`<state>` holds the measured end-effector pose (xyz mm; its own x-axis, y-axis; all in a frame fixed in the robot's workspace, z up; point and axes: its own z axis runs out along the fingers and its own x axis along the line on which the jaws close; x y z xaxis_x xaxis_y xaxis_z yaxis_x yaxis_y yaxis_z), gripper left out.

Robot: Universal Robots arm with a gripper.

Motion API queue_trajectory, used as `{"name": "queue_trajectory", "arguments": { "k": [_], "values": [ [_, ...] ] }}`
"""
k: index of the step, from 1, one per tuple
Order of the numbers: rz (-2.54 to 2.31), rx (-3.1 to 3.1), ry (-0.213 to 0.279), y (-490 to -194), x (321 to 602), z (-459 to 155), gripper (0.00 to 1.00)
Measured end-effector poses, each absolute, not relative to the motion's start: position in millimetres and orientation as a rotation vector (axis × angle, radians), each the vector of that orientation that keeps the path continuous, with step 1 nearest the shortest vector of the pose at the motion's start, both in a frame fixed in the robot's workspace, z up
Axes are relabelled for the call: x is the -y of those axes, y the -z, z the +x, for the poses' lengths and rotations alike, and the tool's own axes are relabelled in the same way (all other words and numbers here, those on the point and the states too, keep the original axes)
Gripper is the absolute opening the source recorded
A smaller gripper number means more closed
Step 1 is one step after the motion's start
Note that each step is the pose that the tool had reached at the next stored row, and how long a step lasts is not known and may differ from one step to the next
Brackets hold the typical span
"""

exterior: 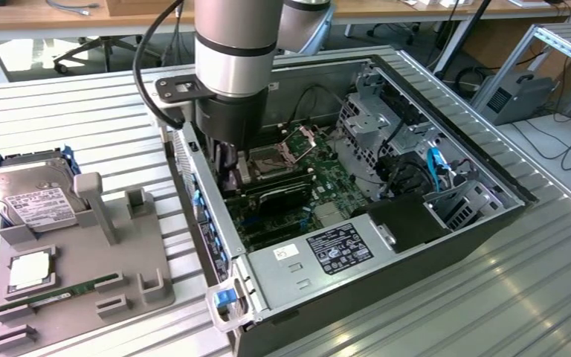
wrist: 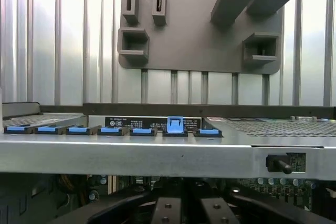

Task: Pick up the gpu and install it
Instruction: 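Press down on the gpu until it lock into place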

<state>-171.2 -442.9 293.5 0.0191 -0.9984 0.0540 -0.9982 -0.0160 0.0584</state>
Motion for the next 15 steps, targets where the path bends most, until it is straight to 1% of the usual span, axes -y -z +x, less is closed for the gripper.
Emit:
{"name": "queue_trajectory", "arguments": {
  "k": [2, 9, 10, 15],
  "values": [
    [2.175, 2.135, -0.017, -290.3, 442.8, -162.8, 0.11],
    [2.162, 2.118, -0.039, -284.7, 442.8, -133.8, 0.11],
    [2.158, 2.112, -0.048, -283.2, 442.2, -130.1, 0.11],
    [2.159, 2.098, -0.062, -281.1, 430.6, -127.8, 0.11]
  ]
}}
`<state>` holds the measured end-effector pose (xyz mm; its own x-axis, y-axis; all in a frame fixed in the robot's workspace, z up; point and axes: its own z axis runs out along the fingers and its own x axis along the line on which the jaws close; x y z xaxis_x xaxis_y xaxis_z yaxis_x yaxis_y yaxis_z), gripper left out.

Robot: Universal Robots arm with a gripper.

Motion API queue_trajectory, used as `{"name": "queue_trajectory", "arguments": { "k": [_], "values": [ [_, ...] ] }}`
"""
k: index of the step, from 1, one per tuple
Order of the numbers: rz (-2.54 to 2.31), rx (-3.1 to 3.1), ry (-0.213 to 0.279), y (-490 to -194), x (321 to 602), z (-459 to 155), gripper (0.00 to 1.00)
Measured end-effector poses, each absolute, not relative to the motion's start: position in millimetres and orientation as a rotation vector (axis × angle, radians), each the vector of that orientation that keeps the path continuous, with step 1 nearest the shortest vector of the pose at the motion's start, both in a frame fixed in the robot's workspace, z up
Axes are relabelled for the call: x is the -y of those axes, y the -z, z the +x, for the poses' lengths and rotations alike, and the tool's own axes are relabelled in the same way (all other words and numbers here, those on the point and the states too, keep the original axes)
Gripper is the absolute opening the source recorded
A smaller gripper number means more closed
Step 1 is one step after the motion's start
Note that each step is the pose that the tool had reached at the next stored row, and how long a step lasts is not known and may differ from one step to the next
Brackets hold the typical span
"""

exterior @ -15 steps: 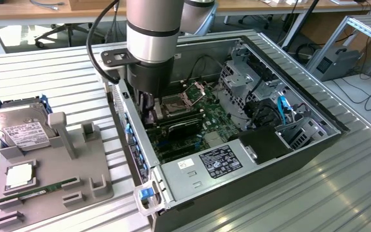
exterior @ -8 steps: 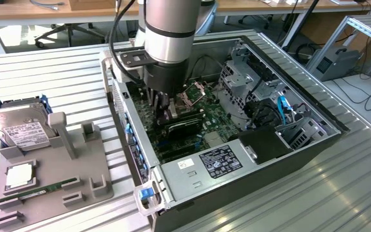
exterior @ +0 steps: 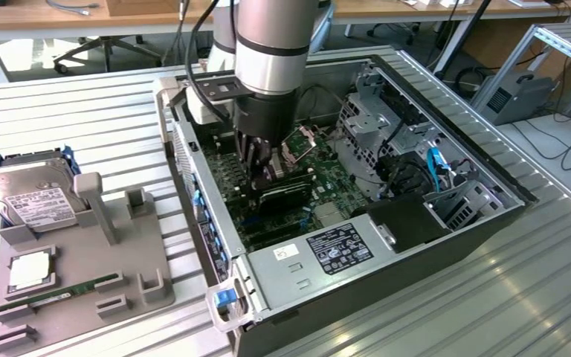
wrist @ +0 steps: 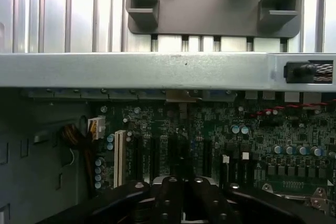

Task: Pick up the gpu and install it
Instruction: 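Press down on the gpu until it lock into place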

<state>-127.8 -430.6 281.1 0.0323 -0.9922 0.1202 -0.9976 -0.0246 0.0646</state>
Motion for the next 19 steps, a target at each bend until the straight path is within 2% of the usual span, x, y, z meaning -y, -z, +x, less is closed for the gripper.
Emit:
{"name": "queue_trajectory", "arguments": {
  "k": [4, 19],
  "values": [
    [2.168, 2.087, -0.065, -279.8, 422.0, -127.8, 0.11],
    [2.17, 2.085, -0.065, -271.9, 421.7, -139.5, 0.11]
  ]
}}
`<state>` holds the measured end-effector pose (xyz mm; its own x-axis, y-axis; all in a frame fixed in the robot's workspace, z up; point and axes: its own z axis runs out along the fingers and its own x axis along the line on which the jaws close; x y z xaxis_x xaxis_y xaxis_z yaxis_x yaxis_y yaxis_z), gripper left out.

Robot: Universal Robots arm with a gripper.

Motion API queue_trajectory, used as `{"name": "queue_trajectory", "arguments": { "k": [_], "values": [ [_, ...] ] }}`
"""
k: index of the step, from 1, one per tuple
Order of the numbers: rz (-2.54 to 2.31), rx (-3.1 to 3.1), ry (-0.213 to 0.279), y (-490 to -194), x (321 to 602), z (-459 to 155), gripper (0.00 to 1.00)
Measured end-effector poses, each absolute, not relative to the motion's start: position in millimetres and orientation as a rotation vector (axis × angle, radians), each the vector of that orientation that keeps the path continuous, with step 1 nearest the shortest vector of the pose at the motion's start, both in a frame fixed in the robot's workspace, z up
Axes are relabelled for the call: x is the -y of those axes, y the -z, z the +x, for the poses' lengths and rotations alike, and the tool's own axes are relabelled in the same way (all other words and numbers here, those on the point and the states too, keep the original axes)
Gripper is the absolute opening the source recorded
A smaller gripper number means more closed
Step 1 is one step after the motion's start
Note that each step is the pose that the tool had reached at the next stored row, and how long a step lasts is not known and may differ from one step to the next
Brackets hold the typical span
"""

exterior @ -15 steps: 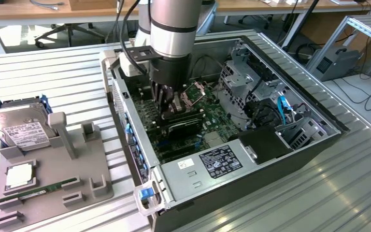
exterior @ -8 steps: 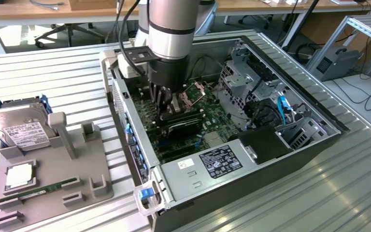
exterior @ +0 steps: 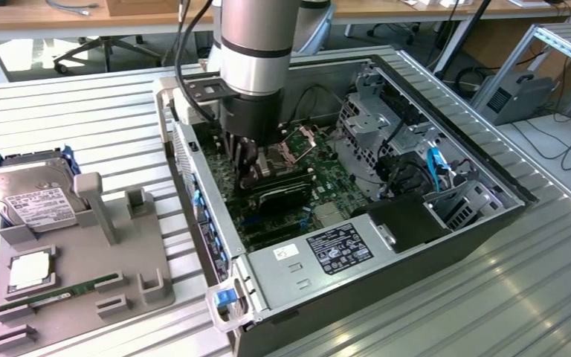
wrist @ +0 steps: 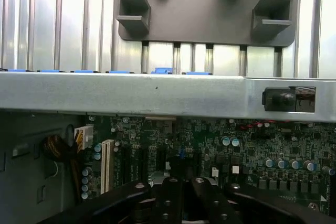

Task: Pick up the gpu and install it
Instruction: 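Press down on the gpu until it lock into place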

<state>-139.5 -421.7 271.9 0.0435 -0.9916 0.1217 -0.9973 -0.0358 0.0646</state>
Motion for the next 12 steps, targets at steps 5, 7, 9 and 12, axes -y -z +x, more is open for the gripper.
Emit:
{"name": "queue_trajectory", "arguments": {
  "k": [5, 7, 9, 12],
  "values": [
    [2.17, 2.084, -0.065, -269.1, 421.8, -140.9, 0.11],
    [2.17, 2.084, -0.065, -267.9, 421.8, -141.9, 0.11],
    [2.171, 2.085, -0.065, -265.9, 421.6, -143.2, 0.11],
    [2.17, 2.083, -0.067, -265.6, 421.7, -143.4, 0.11]
  ]
}}
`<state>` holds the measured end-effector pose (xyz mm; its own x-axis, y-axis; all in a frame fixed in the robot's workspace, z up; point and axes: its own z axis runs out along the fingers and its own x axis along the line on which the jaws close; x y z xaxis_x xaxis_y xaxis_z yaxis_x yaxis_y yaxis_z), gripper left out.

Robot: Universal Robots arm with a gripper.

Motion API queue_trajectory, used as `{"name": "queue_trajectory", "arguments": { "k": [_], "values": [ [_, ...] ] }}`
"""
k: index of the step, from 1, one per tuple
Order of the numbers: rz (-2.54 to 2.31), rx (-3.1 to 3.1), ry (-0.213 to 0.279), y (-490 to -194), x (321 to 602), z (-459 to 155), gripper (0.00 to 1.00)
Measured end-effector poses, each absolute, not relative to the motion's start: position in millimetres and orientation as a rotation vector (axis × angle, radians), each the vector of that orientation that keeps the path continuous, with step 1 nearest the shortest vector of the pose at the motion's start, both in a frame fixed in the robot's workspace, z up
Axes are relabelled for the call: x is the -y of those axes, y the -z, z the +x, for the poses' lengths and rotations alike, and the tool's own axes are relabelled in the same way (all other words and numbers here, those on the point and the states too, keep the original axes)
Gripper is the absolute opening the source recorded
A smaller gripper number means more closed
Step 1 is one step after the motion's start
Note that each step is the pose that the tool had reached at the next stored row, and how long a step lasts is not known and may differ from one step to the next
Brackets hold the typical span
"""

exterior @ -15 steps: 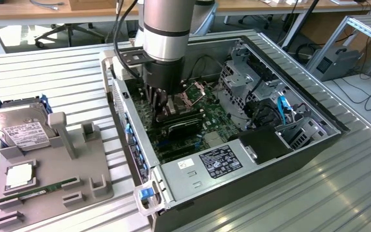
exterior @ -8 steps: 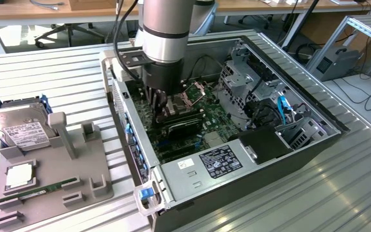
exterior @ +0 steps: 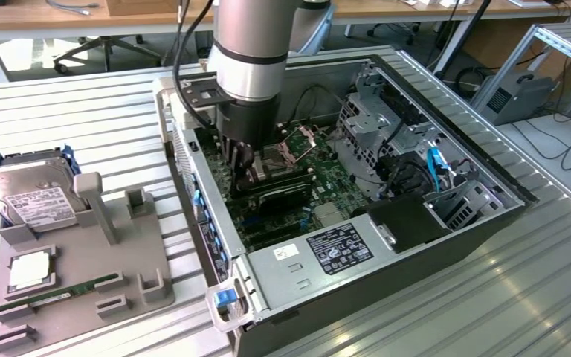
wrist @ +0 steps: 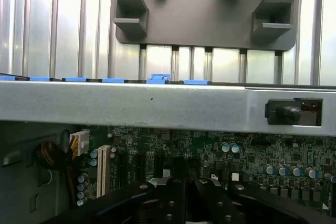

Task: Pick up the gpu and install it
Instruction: 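Press down on the gpu until it lock into place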

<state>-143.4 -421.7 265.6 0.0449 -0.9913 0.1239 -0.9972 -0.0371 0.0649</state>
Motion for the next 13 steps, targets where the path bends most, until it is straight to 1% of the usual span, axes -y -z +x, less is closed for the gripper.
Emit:
{"name": "queue_trajectory", "arguments": {
  "k": [5, 10, 13],
  "values": [
    [2.169, 2.082, -0.069, -266.7, 421.7, -143.5, 0.11],
    [2.169, 2.082, -0.069, -279.7, 421.7, -143.5, 0.11],
    [2.169, 2.082, -0.069, -279.9, 422.3, -143.5, 0.11]
  ]
}}
